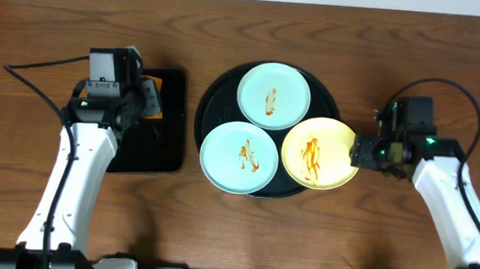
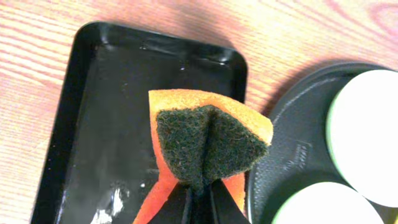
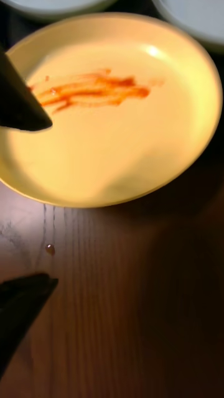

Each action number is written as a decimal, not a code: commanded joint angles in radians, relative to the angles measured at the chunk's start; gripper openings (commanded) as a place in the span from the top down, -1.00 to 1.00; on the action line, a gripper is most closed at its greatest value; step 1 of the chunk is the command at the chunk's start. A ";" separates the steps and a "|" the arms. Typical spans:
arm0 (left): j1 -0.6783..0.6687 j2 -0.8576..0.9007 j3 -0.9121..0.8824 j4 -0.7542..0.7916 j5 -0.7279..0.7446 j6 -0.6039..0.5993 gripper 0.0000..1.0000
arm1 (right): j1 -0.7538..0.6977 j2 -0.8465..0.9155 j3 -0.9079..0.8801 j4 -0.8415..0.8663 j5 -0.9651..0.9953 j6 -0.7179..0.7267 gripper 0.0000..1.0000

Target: Clean dirty plates on tray and stack at the side

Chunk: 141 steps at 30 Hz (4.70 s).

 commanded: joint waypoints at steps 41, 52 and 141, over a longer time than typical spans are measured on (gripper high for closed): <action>-0.055 -0.021 0.020 -0.038 0.089 -0.013 0.85 | -0.004 0.118 -0.003 0.033 -0.010 -0.005 0.98; -0.216 -0.016 0.020 0.047 0.166 -0.050 0.85 | -0.004 0.118 -0.003 0.037 -0.009 -0.005 0.98; -0.717 0.518 0.130 0.325 0.101 -0.237 0.85 | -0.004 0.118 -0.003 0.021 -0.010 -0.005 0.98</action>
